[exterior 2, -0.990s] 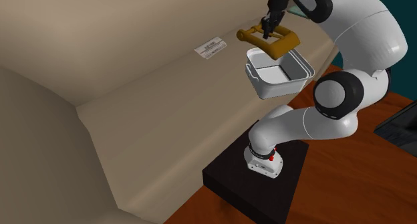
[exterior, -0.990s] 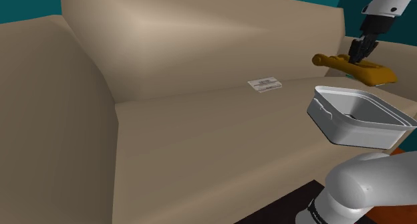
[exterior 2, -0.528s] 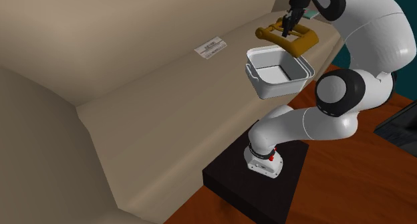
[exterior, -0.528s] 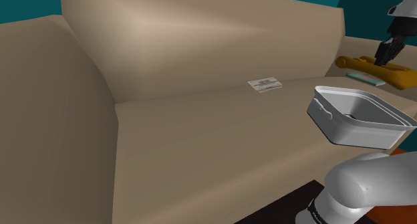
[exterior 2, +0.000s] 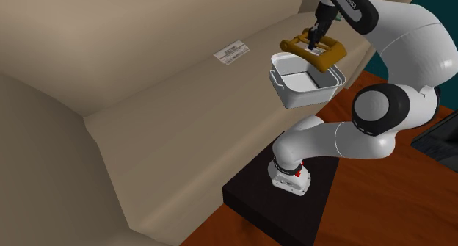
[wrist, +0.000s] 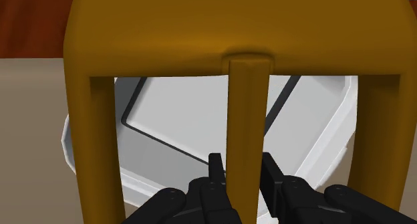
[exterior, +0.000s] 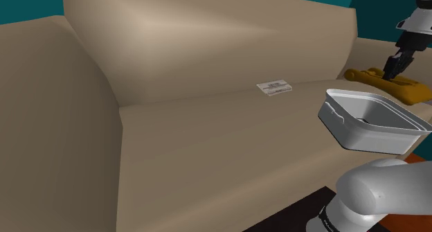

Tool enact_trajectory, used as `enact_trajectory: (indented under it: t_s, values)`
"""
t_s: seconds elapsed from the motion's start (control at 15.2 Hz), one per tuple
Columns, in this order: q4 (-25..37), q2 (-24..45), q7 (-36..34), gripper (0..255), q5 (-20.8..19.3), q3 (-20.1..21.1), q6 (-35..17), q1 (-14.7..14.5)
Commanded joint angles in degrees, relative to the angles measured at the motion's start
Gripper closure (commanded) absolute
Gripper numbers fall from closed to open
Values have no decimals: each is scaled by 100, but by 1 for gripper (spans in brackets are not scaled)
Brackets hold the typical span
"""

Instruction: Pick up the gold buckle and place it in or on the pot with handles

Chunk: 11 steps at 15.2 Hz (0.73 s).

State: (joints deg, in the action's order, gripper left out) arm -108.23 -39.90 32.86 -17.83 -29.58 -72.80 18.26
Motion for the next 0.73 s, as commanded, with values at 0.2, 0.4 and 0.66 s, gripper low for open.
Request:
enact_trajectory:
  t_s: [0.2,0.4,0.66]
  values:
    - [-544,-214,-60,255,-79,-34,-341,62]
    - [-796,-308,-87,255,-118,-55,-501,92]
    - [-796,-308,-87,255,-118,-56,-501,92]
